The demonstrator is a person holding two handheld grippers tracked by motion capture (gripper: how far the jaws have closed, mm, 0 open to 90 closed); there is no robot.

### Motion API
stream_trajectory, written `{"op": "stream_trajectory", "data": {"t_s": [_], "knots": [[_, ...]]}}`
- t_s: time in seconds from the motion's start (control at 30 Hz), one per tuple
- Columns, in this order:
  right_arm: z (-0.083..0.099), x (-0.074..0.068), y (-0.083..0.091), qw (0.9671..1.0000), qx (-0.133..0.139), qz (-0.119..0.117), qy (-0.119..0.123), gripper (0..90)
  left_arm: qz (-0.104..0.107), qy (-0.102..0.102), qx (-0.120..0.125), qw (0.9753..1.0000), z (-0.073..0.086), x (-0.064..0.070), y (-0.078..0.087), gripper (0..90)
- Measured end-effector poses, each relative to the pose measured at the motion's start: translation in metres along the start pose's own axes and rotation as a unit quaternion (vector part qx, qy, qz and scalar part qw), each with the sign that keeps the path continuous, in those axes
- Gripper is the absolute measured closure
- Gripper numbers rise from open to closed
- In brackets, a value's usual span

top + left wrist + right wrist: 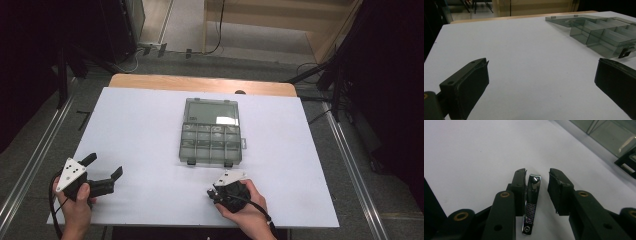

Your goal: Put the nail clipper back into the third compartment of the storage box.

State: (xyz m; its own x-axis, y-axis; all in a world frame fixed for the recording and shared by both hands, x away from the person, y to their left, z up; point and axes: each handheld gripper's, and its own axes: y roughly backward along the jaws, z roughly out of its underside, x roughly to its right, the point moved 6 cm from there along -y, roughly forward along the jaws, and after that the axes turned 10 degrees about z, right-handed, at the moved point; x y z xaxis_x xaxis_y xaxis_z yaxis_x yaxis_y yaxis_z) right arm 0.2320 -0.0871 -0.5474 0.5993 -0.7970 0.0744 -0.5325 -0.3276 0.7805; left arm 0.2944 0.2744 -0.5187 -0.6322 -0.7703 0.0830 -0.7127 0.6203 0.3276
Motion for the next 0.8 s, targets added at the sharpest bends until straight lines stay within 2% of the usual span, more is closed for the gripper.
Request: {"op": "stream_trajectory", "data": {"t_s": [0.2, 0.5, 0.8], "knots": [[0.0017, -0.0020, -0.0042, 0.9999, -0.012, -0.006, -0.003, 72.0, 0.000, 0.000, 0.000, 1.0000, 0.0000, 0.0001, -0.0004, 0.0], [0.0049, -0.0048, -0.0053, 0.9998, 0.005, 0.013, 0.015, 80.5, -0.001, -0.001, -0.001, 1.0000, 0.0002, 0.0002, -0.0009, 0.0], [0.0070, -0.0027, -0.0046, 0.9998, 0.019, 0.001, 0.003, 80.9, -0.001, -0.001, -0.001, 1.0000, 0.0002, 0.0002, -0.0009, 0.0]]}}
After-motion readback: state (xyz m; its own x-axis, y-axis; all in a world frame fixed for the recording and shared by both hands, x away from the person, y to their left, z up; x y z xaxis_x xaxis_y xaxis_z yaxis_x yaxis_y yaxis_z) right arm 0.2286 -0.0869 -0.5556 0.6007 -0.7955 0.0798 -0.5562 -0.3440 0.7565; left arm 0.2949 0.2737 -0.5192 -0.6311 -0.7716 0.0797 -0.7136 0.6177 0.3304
